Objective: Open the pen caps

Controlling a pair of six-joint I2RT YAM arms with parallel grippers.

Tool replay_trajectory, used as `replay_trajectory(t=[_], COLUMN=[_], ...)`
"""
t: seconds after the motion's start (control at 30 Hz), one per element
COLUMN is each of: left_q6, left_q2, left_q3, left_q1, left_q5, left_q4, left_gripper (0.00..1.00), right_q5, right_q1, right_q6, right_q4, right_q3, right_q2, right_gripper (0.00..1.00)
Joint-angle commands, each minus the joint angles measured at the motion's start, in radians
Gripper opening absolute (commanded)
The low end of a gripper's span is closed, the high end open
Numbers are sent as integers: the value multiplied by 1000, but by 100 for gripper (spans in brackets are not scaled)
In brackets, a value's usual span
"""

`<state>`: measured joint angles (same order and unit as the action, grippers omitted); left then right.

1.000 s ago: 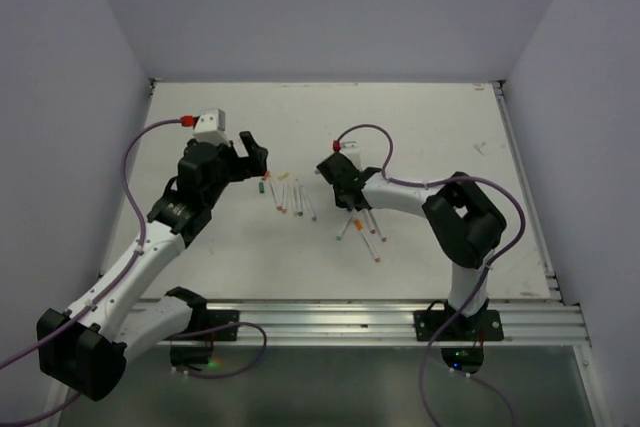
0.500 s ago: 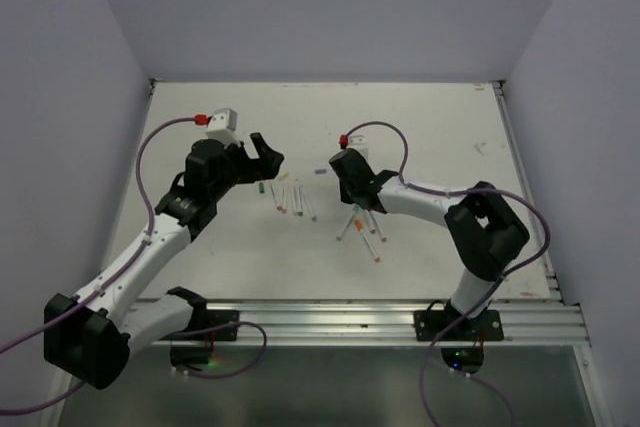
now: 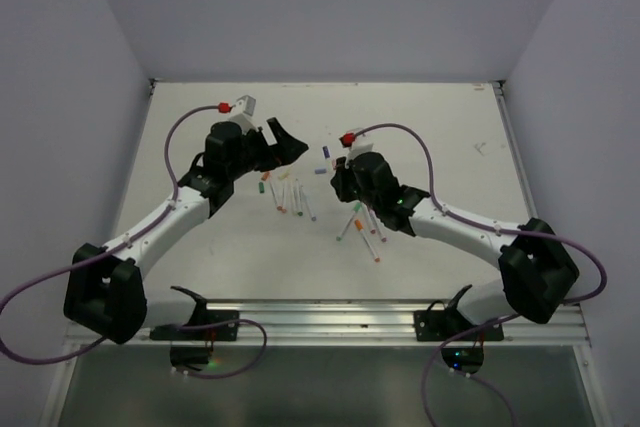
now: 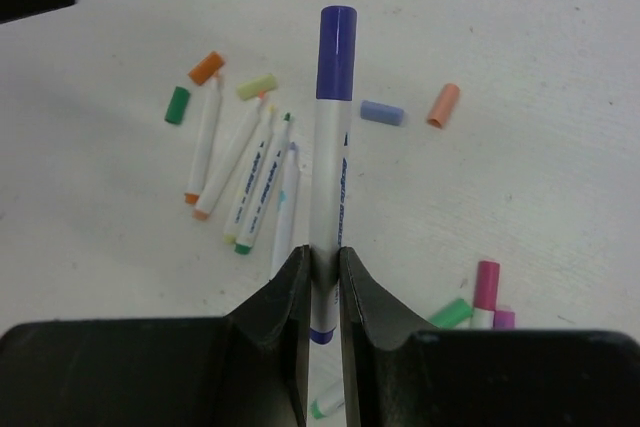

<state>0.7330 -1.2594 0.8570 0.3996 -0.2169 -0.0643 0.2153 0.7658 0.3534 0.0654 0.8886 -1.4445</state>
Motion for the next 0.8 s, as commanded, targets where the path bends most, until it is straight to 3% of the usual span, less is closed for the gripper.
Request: replay_trajectory(t=[0.0,0.3,0.33,0.77], left_q6=[81,101,105,117], left_q2=[-64,-198,-208,-247], left_q3=[76,168,174,172], left_q1=[4,87,93,128], left_q5=[-53,34,46,82], left_q4=[-80,-75,-75,-80], left_gripper=[95,70,64,50], right_q5=[-60,-90,-90,-90], right_q1=[36,79,81,95], right_q6=[-65,-90,-93,-100], right_q4=[112,129,129,136], right_q3=[-22,-16,-16,-4], right_q2=[58,59,59,59], right_gripper=[0,0,0,0])
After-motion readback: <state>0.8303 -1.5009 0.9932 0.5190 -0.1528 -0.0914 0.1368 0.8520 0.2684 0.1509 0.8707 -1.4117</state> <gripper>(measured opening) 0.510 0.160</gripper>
